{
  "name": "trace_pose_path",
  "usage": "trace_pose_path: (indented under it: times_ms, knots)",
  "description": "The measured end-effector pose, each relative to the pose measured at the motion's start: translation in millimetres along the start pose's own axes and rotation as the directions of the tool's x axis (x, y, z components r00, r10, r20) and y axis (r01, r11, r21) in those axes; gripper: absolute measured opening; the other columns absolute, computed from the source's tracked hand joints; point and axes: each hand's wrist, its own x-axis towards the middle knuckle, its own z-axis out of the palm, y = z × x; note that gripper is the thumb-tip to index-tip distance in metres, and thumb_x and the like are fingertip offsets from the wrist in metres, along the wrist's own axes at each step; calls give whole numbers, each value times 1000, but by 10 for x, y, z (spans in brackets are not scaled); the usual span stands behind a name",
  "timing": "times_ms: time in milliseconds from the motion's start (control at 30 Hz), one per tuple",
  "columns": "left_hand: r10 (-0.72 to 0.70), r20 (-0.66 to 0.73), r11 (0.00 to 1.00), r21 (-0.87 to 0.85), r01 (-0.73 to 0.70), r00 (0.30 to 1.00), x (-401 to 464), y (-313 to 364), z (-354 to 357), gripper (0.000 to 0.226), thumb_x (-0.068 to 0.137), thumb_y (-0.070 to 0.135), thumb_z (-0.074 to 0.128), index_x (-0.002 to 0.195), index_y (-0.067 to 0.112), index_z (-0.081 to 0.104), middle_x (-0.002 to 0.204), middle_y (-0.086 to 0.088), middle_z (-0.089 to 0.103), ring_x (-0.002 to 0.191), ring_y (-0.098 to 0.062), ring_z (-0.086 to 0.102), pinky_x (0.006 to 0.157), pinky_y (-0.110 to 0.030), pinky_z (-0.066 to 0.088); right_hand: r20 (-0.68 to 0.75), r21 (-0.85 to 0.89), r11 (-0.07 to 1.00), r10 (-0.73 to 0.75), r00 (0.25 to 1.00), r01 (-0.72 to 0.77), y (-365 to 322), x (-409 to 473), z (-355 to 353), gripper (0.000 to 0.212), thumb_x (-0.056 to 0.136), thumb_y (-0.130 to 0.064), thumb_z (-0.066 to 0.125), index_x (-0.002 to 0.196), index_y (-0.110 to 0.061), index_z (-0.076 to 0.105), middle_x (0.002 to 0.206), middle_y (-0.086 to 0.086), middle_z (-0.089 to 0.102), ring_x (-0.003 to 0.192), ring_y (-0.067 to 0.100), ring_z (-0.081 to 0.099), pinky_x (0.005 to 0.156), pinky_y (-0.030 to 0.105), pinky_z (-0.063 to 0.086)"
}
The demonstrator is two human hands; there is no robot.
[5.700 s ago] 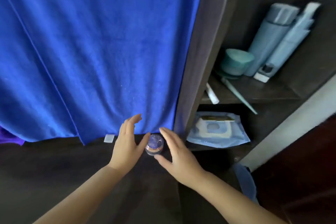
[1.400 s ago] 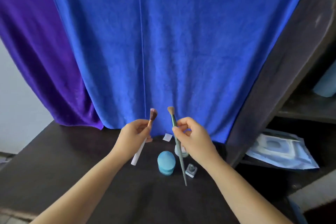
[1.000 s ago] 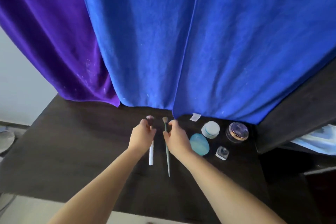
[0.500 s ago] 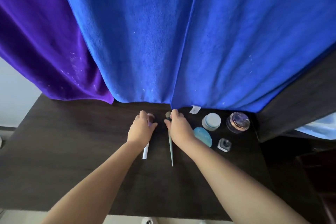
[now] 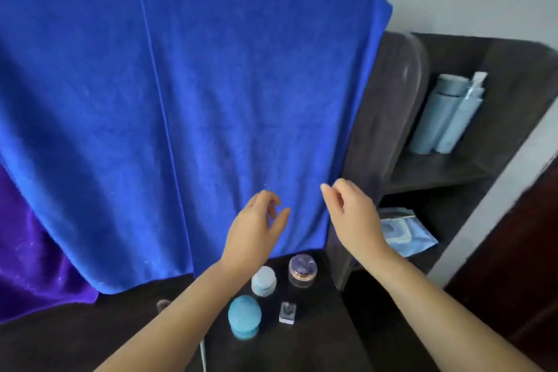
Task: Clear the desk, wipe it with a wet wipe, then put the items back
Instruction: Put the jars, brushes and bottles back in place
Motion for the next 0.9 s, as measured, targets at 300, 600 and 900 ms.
trace_pose_path:
  times_ms: [300, 600, 900]
  knots:
    - [293, 142, 934, -252, -252, 946, 483, 1520, 1359, 5, 89, 26, 53, 84, 24, 54, 73, 5, 57, 65, -8, 51, 63, -19, 44, -193, -61, 996, 44, 980, -57, 1454, 574, -1481, 33, 97, -24, 36, 68, -10, 42, 66, 3, 46, 61, 15, 46, 60, 37, 38]
    - [-80, 14, 975, -205, 81, 997, 1590, 1936, 2501, 47, 90, 24, 54, 132, 14, 37, 128, -7, 43, 113, -17, 46, 95, -29, 39, -35, 85, 975, 209, 977, -205, 2316, 1331, -1514, 53, 93, -15, 48, 142, -9, 26, 145, 12, 36, 130, 25, 41, 105, 34, 35]
    - [-107, -110, 969, -232, 79, 988, 1815, 2045, 2756, 52, 83, 28, 64, 127, 17, 37, 123, -1, 41, 109, -11, 44, 85, -23, 35, -51, 277, 939, 226, 973, -204, 2370, 1666, -1290, 47, 90, -15, 56, 131, -7, 35, 130, 13, 50, 116, 26, 52, 85, 24, 40]
